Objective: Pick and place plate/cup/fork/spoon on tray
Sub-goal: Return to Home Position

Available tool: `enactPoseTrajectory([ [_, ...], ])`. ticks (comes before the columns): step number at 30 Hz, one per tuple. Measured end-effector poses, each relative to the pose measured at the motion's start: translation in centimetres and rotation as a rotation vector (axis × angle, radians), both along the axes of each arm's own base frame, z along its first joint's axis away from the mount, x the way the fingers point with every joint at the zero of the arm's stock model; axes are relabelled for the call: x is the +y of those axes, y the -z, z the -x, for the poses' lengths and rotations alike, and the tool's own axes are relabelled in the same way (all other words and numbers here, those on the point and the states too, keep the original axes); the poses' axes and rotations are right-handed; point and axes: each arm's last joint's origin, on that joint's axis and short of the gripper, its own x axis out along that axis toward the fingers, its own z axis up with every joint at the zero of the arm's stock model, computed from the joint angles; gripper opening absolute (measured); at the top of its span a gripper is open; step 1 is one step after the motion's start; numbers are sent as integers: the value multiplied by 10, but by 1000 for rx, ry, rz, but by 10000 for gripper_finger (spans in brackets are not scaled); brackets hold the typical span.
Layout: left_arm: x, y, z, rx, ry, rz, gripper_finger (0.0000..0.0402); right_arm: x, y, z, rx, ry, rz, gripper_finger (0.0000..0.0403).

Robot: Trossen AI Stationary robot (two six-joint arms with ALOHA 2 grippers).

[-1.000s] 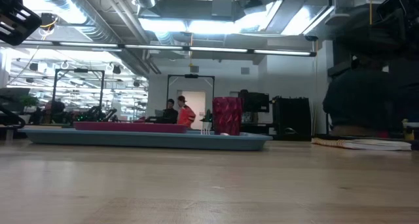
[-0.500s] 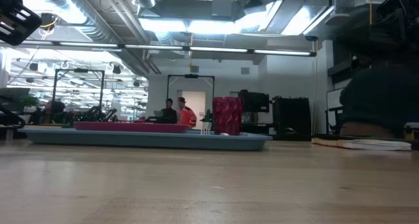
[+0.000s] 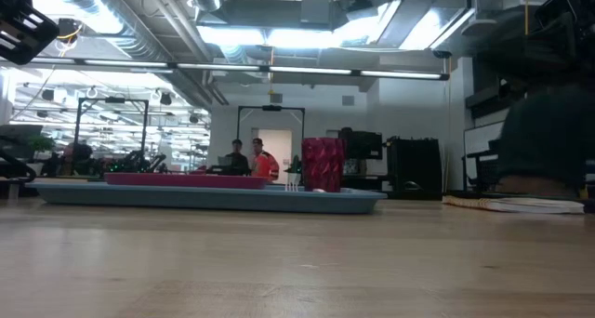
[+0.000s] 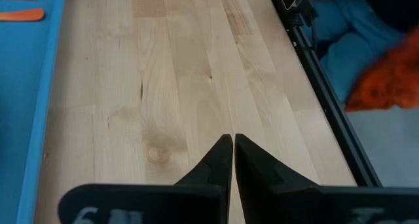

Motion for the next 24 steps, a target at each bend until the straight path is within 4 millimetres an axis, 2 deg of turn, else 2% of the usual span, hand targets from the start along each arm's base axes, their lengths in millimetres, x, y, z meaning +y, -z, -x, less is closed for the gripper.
enactPoseTrajectory([
  [20, 0, 0, 0, 0, 0, 0, 11, 0, 0, 0, 0, 0, 0, 108],
  [24, 5, -4, -3, -16, -33, 21, 11, 0, 0, 0, 0, 0, 0, 108],
])
